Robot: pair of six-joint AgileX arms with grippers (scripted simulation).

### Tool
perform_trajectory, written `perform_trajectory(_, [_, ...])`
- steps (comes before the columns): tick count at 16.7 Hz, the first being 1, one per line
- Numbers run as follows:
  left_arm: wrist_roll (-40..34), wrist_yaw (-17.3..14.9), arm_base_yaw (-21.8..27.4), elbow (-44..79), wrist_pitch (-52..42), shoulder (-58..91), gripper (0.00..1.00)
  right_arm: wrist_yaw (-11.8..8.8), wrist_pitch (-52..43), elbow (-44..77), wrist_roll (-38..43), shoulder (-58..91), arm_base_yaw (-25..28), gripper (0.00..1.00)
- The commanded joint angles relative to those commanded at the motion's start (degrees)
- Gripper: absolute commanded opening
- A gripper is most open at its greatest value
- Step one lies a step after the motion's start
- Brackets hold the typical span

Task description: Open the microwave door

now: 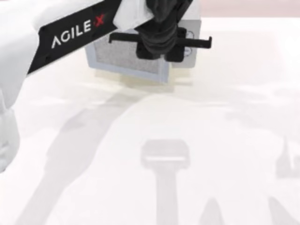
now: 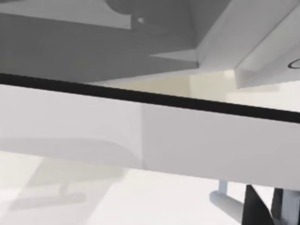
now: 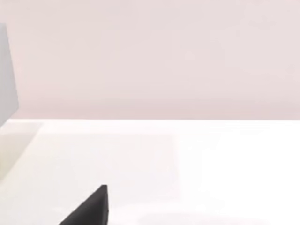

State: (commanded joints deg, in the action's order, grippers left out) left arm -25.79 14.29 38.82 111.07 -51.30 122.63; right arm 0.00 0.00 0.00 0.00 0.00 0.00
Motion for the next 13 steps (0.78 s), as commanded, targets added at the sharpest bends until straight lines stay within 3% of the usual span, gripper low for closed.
perform_trajectory(6, [-0.08, -0.37, 0.37, -0.09, 0.13, 0.0, 0.0, 0.0, 0.0, 0.0, 0.0, 0.0, 0.0, 1.0])
perform_trajectory(13, [4.98, -2.56, -0.58, -7.55, 3.92, -4.96, 0.0, 0.0, 0.0, 0.0, 0.0, 0.0, 0.0, 1.0])
